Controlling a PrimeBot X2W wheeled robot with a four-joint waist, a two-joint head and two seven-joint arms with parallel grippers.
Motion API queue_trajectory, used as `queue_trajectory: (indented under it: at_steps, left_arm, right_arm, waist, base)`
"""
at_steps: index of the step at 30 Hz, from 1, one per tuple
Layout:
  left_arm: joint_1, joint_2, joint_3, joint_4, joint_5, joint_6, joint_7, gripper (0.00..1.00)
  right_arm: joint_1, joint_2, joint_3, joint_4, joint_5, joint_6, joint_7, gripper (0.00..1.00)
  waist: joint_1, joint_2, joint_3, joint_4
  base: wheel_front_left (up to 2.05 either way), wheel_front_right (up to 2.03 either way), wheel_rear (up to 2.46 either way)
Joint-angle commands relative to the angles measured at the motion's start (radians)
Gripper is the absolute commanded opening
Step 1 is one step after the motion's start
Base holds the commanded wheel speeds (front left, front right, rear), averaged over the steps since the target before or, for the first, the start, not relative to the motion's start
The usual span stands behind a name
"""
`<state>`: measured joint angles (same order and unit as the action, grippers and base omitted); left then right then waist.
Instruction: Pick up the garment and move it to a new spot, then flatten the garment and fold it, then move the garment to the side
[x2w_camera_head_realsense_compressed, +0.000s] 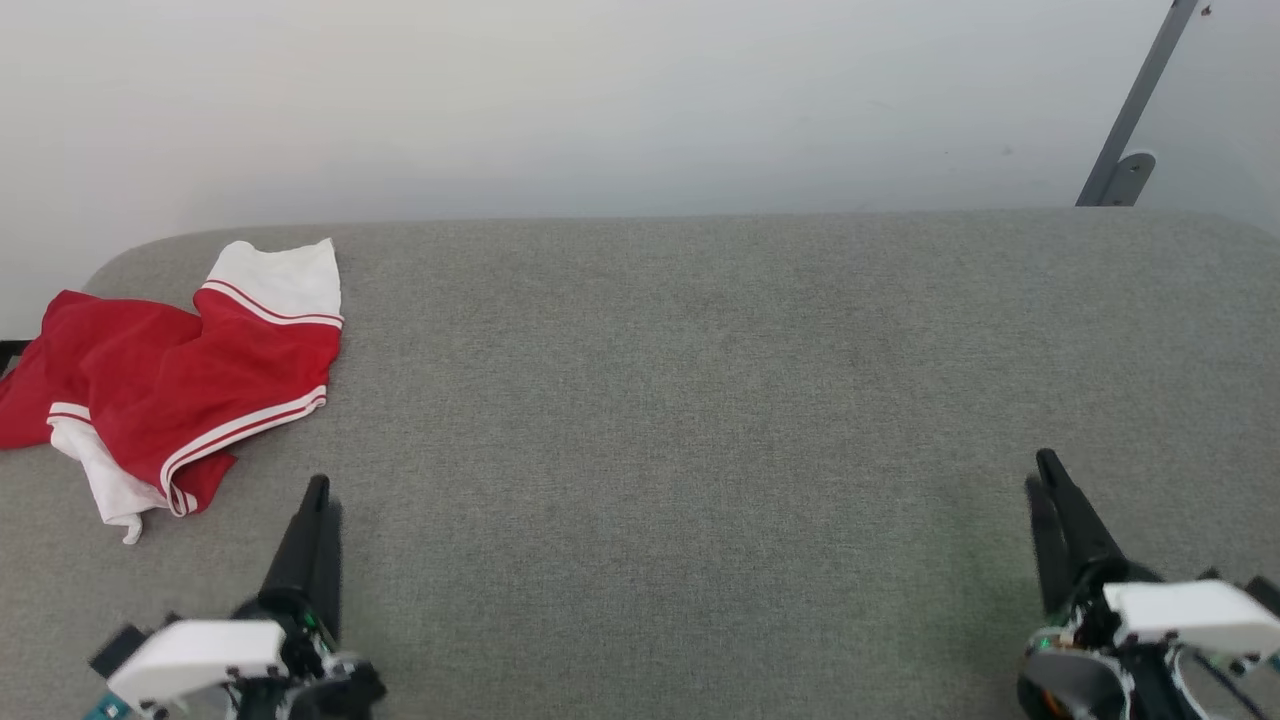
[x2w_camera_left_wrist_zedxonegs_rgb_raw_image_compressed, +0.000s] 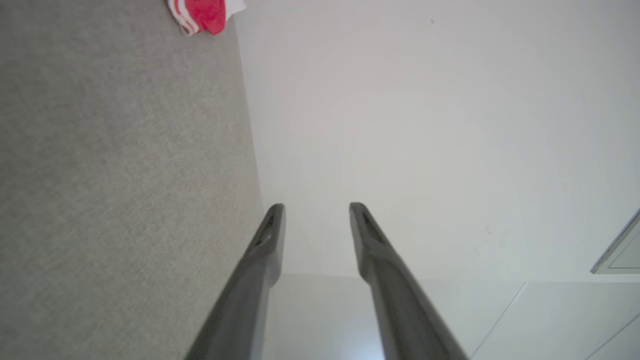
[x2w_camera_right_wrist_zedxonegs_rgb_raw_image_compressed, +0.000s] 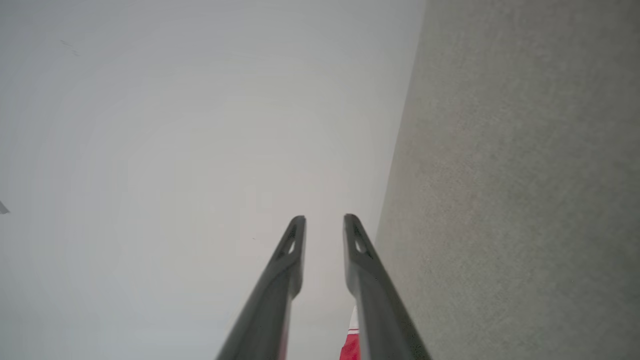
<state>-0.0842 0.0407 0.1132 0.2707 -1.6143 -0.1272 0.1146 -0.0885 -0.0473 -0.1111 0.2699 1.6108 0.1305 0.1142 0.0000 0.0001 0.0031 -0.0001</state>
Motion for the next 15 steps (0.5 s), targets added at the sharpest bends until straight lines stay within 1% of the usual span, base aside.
queue_trajectory:
  at_steps: [1, 9, 15]
  left_arm:
    - [0.001, 0.000, 0.000, 0.001, 0.001, 0.000, -0.001, 1.00]
    - [-0.018, 0.013, -0.015, 0.003, 0.044, 0.000, -0.038, 1.00]
    - [-0.034, 0.033, -0.033, 0.010, 0.120, -0.001, -0.070, 1.00]
  right_arm:
    - [0.001, 0.000, 0.000, 0.002, 0.000, 0.000, 0.000, 1.00]
    - [-0.028, -0.014, -0.002, 0.013, -0.028, 0.000, -0.028, 1.00]
    - [-0.053, -0.039, 0.015, 0.020, -0.082, 0.000, -0.062, 1.00]
  waist:
    - [0.0000, -0.0001, 0.000, 0.000]
    - [0.0000, -0.0001, 0.001, 0.000]
    - [0.0000, -0.0001, 0.001, 0.001]
  base:
    - [0.00, 0.00, 0.00]
    - [0.00, 0.00, 0.00]
    - [0.00, 0.00, 0.00]
